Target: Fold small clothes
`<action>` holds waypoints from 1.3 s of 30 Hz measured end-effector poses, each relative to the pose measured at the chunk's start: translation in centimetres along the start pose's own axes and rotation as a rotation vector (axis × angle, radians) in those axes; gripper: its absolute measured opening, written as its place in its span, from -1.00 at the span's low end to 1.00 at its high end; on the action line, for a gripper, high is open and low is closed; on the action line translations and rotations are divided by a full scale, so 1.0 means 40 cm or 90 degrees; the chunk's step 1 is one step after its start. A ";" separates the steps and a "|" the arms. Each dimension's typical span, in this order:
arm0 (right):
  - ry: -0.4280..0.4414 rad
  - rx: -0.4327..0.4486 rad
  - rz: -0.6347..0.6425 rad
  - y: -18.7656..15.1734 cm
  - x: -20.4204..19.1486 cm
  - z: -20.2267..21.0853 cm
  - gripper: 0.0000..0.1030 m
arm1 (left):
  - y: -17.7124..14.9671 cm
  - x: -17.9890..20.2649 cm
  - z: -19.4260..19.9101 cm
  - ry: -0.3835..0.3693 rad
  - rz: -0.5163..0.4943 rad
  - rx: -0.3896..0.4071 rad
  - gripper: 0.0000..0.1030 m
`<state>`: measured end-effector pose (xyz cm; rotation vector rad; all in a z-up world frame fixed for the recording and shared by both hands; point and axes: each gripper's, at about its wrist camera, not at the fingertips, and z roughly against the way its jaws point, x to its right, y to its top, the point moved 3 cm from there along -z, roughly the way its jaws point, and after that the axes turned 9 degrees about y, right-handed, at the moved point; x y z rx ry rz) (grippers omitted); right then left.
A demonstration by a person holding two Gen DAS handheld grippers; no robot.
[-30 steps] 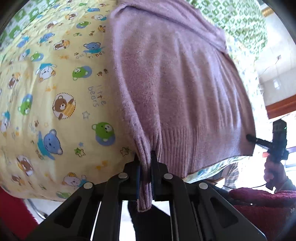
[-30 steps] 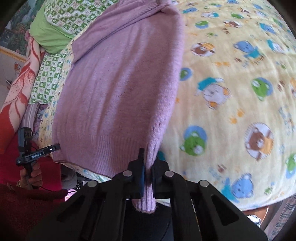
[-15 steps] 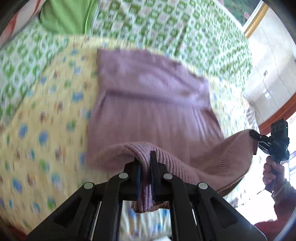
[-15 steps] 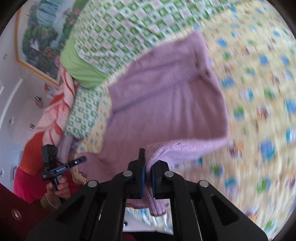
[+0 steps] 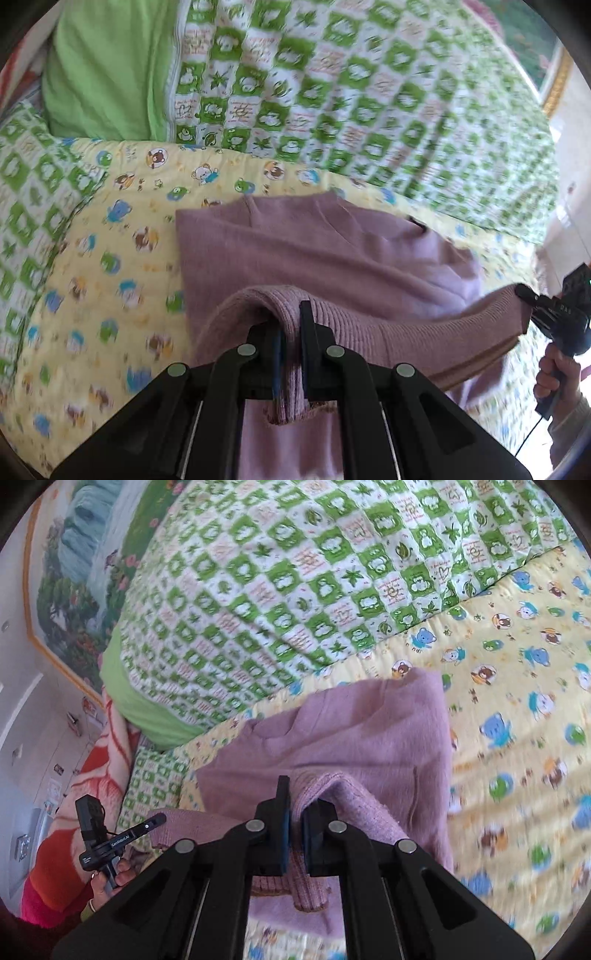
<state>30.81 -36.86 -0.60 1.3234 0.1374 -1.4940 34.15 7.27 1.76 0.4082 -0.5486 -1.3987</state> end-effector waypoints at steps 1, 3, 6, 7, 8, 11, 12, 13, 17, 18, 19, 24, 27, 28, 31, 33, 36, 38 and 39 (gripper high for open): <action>-0.005 -0.003 -0.005 0.018 0.021 -0.020 -0.88 | 0.017 -0.004 -0.025 0.006 0.005 -0.004 -0.89; -0.014 -0.006 -0.014 0.048 0.058 -0.060 -0.88 | 0.049 -0.014 -0.072 0.014 0.013 -0.008 -0.89; -0.030 -0.014 -0.024 0.087 0.108 -0.115 -0.88 | 0.091 -0.031 -0.133 0.015 0.036 -0.013 -0.88; -0.021 -0.016 -0.051 0.096 0.118 -0.126 -0.88 | 0.104 -0.036 -0.152 0.019 0.042 -0.015 -0.88; -0.021 -0.017 -0.055 0.106 0.131 -0.139 -0.88 | 0.112 -0.039 -0.164 0.022 0.045 -0.016 -0.88; -0.030 -0.018 -0.063 0.130 0.163 -0.170 -0.88 | 0.136 -0.050 -0.211 0.026 0.059 -0.021 -0.88; -0.031 -0.019 -0.069 0.134 0.171 -0.176 -0.88 | 0.139 -0.052 -0.218 0.025 0.062 -0.021 -0.88; -0.032 -0.019 -0.073 0.139 0.178 -0.182 -0.88 | 0.145 -0.055 -0.230 0.023 0.068 -0.021 -0.88; -0.037 -0.022 -0.092 0.152 0.206 -0.205 -0.87 | 0.149 -0.056 -0.285 0.052 0.065 -0.042 -0.85; -0.038 -0.026 -0.102 0.152 0.214 -0.212 -0.86 | 0.149 -0.051 -0.289 0.060 0.057 -0.044 -0.79; -0.034 -0.030 -0.118 0.151 0.224 -0.219 -0.84 | 0.153 -0.049 -0.286 0.062 0.053 -0.043 -0.78; -0.020 -0.039 -0.167 0.167 0.235 -0.201 -0.77 | 0.183 -0.069 -0.211 0.086 0.054 -0.003 -0.23; -0.022 -0.040 -0.160 0.173 0.214 -0.189 -0.72 | 0.198 -0.101 -0.180 0.147 0.045 0.019 0.08; -0.023 -0.040 -0.158 0.174 0.208 -0.185 -0.71 | 0.197 -0.110 -0.177 0.152 0.049 0.017 0.08; -0.026 -0.032 -0.157 0.169 0.193 -0.174 -0.62 | 0.176 -0.117 -0.146 0.140 0.047 0.012 0.04; -0.026 -0.008 -0.179 0.160 0.191 -0.148 -0.48 | 0.149 -0.092 -0.116 0.126 0.017 0.020 0.04; -0.037 0.066 -0.197 0.154 0.186 -0.080 0.12 | 0.087 -0.020 -0.074 0.074 -0.036 0.015 0.05; -0.034 0.085 -0.178 0.146 0.162 -0.055 0.13 | 0.042 0.035 -0.059 0.034 -0.070 0.003 0.05; -0.040 0.076 -0.144 0.134 0.132 -0.054 0.13 | 0.020 0.068 -0.062 0.012 -0.091 -0.008 0.05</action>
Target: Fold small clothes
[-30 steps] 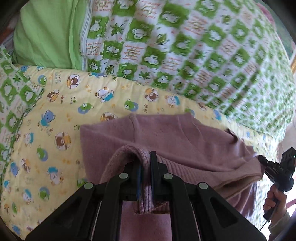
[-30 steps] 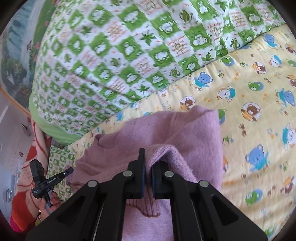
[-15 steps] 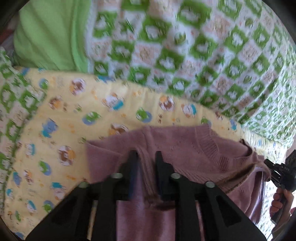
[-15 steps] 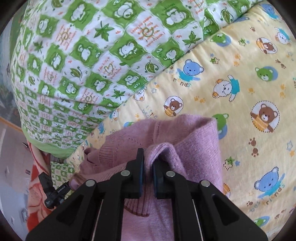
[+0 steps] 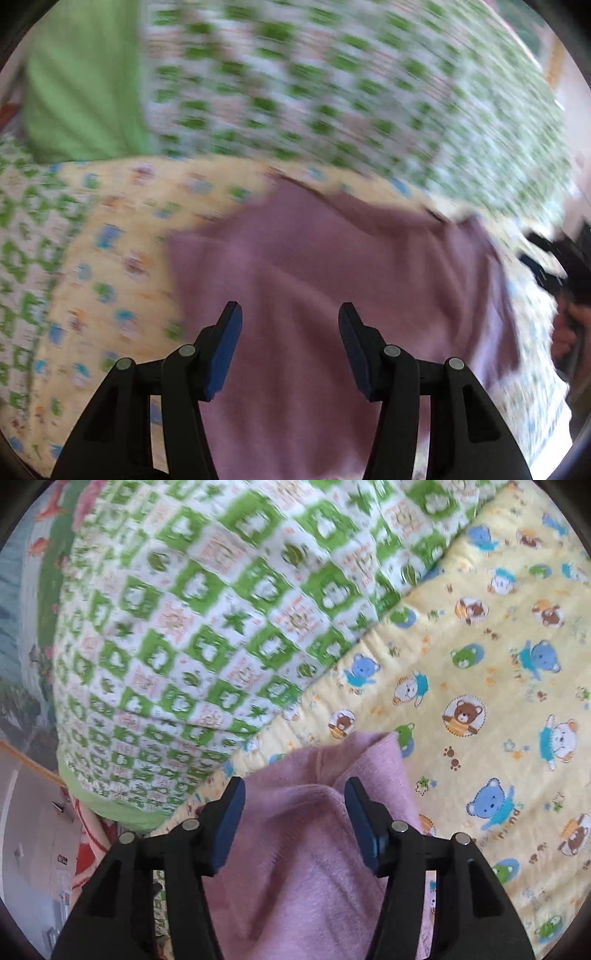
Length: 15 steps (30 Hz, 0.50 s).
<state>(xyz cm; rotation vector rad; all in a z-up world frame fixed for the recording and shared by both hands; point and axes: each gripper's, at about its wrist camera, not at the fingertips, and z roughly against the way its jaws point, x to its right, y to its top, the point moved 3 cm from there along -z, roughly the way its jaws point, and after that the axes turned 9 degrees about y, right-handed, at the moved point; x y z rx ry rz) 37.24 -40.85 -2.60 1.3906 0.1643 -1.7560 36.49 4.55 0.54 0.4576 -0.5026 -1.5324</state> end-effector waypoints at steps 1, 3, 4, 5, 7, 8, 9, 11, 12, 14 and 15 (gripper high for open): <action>-0.003 -0.012 0.032 -0.020 -0.024 -0.004 0.13 | -0.015 0.034 -0.006 -0.020 -0.018 -0.008 0.05; 0.000 -0.091 0.155 -0.105 -0.104 -0.046 0.12 | -0.041 0.107 -0.024 -0.042 -0.066 -0.015 0.05; 0.004 -0.130 0.210 -0.148 -0.134 -0.068 0.08 | -0.050 0.139 -0.032 -0.050 -0.089 -0.019 0.05; 0.007 -0.178 0.279 -0.202 -0.168 -0.098 0.04 | -0.056 0.167 -0.045 -0.061 -0.110 -0.025 0.05; 0.019 -0.256 0.372 -0.287 -0.207 -0.154 -0.06 | -0.057 0.215 -0.091 -0.067 -0.152 -0.040 0.06; 0.023 -0.288 0.403 -0.317 -0.214 -0.184 -0.15 | -0.053 0.224 -0.118 -0.048 -0.165 -0.047 0.07; 0.015 -0.315 0.428 -0.335 -0.213 -0.222 -0.17 | -0.046 0.230 -0.152 -0.025 -0.175 -0.056 0.00; -0.003 -0.332 0.439 -0.328 -0.193 -0.280 -0.19 | -0.011 0.215 -0.212 0.008 -0.172 -0.060 -0.05; -0.017 -0.326 0.433 -0.307 -0.176 -0.306 -0.22 | 0.012 0.197 -0.236 0.029 -0.166 -0.055 -0.07; -0.030 -0.291 0.401 -0.237 -0.134 -0.348 -0.49 | 0.056 0.152 -0.259 0.035 -0.135 -0.049 -0.07; -0.007 -0.264 0.375 -0.192 -0.120 -0.355 -0.49 | 0.081 0.121 -0.260 0.053 -0.112 -0.034 -0.12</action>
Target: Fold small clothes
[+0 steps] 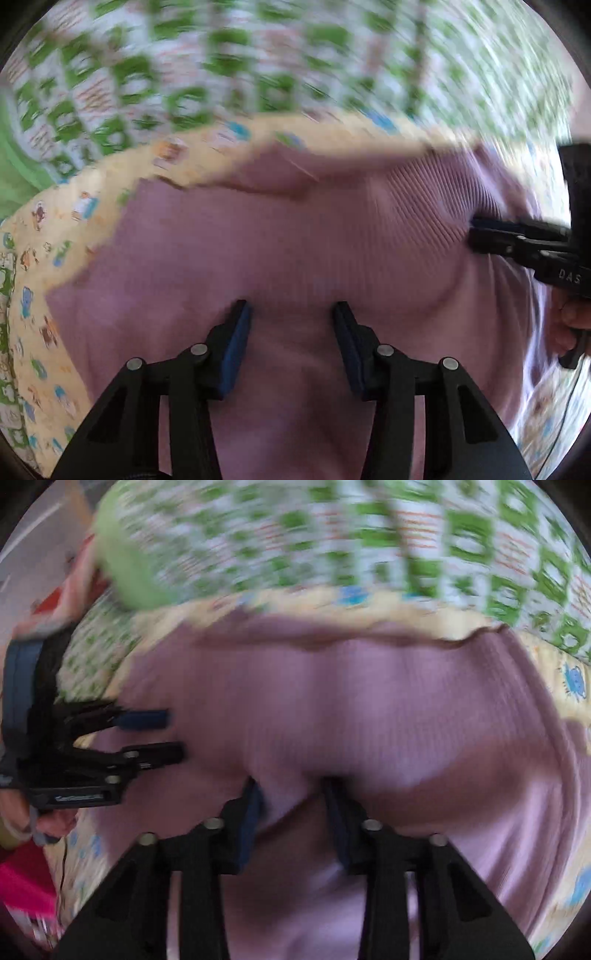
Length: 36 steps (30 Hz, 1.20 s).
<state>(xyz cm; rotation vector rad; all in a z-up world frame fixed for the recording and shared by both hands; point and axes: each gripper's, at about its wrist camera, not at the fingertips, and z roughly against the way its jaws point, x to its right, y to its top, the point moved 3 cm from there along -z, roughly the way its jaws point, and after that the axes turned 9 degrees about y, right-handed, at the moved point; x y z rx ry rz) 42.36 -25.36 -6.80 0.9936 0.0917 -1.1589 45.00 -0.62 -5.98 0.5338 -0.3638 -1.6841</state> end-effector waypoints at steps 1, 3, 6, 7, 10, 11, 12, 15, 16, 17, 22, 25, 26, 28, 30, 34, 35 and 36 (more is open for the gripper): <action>-0.005 0.022 -0.008 0.016 0.019 0.010 -0.50 | 0.015 -0.035 -0.002 0.035 0.020 0.008 -0.18; -0.095 0.074 -0.029 0.051 0.075 0.042 -0.67 | 0.035 -0.127 -0.003 0.032 0.096 0.014 -0.56; -0.131 0.147 -0.171 0.062 0.208 0.119 -0.60 | 0.021 -0.203 -0.033 0.039 0.136 -0.003 -0.69; -0.155 0.133 -0.193 0.057 0.239 0.126 -0.67 | 0.012 -0.219 -0.031 0.051 0.147 -0.002 -0.62; -0.126 0.147 -0.197 0.052 0.241 0.166 -0.69 | 0.002 -0.221 0.017 0.042 0.168 0.008 -0.57; -0.131 0.151 -0.176 0.053 0.217 0.185 -0.68 | -0.004 -0.209 0.045 0.049 0.162 0.016 -0.53; -0.124 0.153 -0.157 0.048 0.191 0.200 -0.67 | -0.014 -0.194 0.074 0.052 0.155 0.025 -0.49; -0.074 0.142 -0.100 0.008 0.093 0.236 -0.62 | -0.064 -0.127 0.161 0.001 0.145 0.046 -0.45; -0.061 0.133 -0.089 -0.015 0.063 0.244 -0.51 | -0.089 -0.105 0.185 -0.021 0.140 0.050 -0.40; -0.054 0.126 -0.085 -0.033 0.047 0.240 -0.40 | -0.113 -0.085 0.198 -0.034 0.133 0.048 -0.27; -0.094 0.061 -0.082 -0.158 0.009 0.206 -0.07 | -0.204 -0.080 0.143 0.033 0.132 -0.011 -0.28; -0.200 0.073 -0.160 -0.222 0.123 0.244 -0.09 | -0.242 -0.199 0.105 0.069 0.210 -0.040 -0.27; -0.209 0.088 -0.191 -0.235 0.163 0.266 -0.21 | -0.244 -0.230 0.101 0.065 0.230 -0.043 -0.27; -0.182 0.097 -0.224 -0.237 0.191 0.285 -0.33 | -0.254 -0.279 0.117 0.077 0.265 -0.041 -0.28; -0.168 0.098 -0.215 -0.222 0.168 0.294 -0.30 | -0.264 -0.302 0.141 0.109 0.271 -0.041 -0.30; -0.151 0.112 -0.184 -0.193 0.090 0.307 -0.14 | -0.300 -0.330 0.202 0.068 0.319 -0.037 -0.29; -0.137 0.121 -0.183 -0.189 0.069 0.312 -0.11 | -0.310 -0.323 0.217 0.063 0.321 -0.036 -0.21; -0.125 0.127 -0.181 -0.186 0.047 0.313 -0.09 | -0.327 -0.316 0.234 0.059 0.326 -0.039 -0.08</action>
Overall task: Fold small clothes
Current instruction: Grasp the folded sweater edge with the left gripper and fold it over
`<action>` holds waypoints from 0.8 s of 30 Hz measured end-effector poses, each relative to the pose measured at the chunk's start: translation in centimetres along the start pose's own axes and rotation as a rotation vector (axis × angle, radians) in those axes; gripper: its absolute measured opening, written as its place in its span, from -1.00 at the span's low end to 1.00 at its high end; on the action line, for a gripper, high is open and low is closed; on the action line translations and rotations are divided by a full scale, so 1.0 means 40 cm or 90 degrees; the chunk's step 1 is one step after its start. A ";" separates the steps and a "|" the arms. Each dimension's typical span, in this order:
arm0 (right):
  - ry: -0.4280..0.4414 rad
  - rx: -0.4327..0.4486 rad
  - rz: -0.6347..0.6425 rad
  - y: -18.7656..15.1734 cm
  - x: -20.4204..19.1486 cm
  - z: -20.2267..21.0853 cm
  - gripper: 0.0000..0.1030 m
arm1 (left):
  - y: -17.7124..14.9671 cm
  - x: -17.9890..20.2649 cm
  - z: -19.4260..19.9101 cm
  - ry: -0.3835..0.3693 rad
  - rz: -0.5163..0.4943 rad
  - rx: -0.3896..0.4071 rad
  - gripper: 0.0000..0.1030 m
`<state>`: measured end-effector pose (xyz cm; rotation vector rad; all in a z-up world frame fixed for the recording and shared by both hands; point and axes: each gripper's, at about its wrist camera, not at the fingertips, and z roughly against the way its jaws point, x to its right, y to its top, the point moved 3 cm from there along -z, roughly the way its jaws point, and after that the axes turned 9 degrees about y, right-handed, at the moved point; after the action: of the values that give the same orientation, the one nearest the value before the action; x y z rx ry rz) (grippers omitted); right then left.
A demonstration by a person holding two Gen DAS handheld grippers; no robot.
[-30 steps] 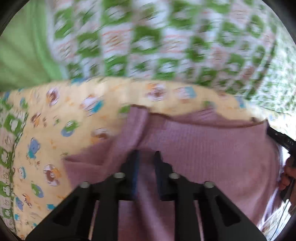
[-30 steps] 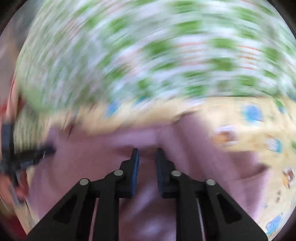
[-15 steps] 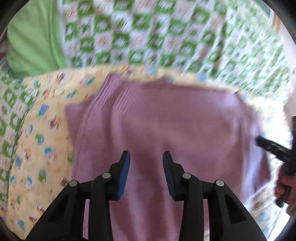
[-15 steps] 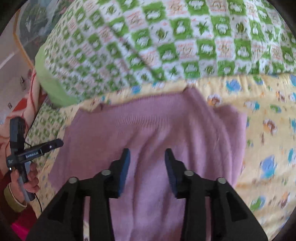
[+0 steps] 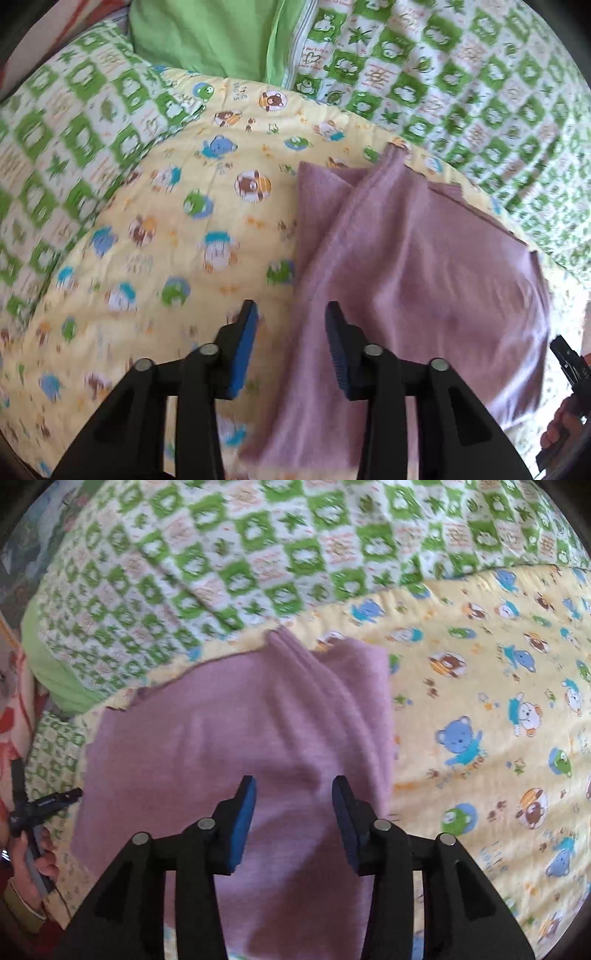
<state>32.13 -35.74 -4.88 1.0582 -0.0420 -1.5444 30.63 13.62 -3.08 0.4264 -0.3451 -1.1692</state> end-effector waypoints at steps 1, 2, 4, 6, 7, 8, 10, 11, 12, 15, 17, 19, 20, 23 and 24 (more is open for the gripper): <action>0.009 0.000 0.001 0.002 -0.031 -0.012 -0.06 | -0.018 -0.007 0.014 0.001 0.008 -0.008 -0.02; 0.023 -0.003 0.003 -0.001 -0.065 -0.027 -0.04 | -0.026 -0.004 0.021 0.001 0.017 -0.016 0.02; 0.056 -0.020 0.014 -0.025 -0.111 -0.044 -0.03 | -0.075 -0.014 0.035 -0.006 0.042 -0.042 0.02; 0.086 -0.046 0.032 -0.051 -0.156 -0.063 -0.03 | -0.133 -0.025 0.045 -0.001 0.076 -0.070 0.03; 0.094 -0.056 0.038 -0.064 -0.167 -0.067 -0.03 | -0.160 -0.027 0.047 0.002 0.094 -0.082 0.04; 0.101 -0.070 0.048 -0.080 -0.186 -0.080 -0.03 | -0.187 -0.034 0.044 0.000 0.115 -0.099 0.09; 0.104 -0.093 0.058 -0.106 -0.203 -0.100 -0.03 | -0.220 -0.029 0.014 -0.036 0.154 -0.138 0.10; 0.105 -0.103 0.062 -0.122 -0.207 -0.104 -0.03 | -0.235 -0.030 -0.005 -0.050 0.171 -0.159 0.08; 0.106 -0.110 0.065 -0.131 -0.211 -0.111 -0.03 | -0.242 -0.033 -0.025 -0.055 0.192 -0.175 0.05; 0.091 -0.127 0.068 -0.156 -0.203 -0.114 -0.03 | -0.245 -0.049 -0.060 -0.063 0.246 -0.173 0.05; 0.082 -0.133 0.061 -0.167 -0.181 -0.108 -0.03 | -0.231 -0.054 -0.057 -0.066 0.262 -0.150 -0.13; 0.078 -0.158 0.044 -0.187 -0.146 -0.112 -0.03 | -0.219 -0.063 -0.061 -0.046 0.258 -0.141 -0.59; 0.055 -0.170 0.037 -0.198 -0.119 -0.115 -0.03 | -0.216 -0.072 -0.063 -0.046 0.262 -0.138 -0.64; -0.056 -0.149 0.006 -0.205 -0.009 -0.086 -0.12 | -0.224 -0.095 -0.054 -0.050 0.262 -0.129 -0.68; -0.038 -0.132 -0.022 -0.201 0.019 -0.068 -0.20 | -0.231 -0.103 -0.044 -0.054 0.261 -0.129 -0.67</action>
<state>27.74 -32.55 -11.46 0.8530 0.0951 -1.5747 22.55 14.71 -9.33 0.1197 -0.3637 -0.8116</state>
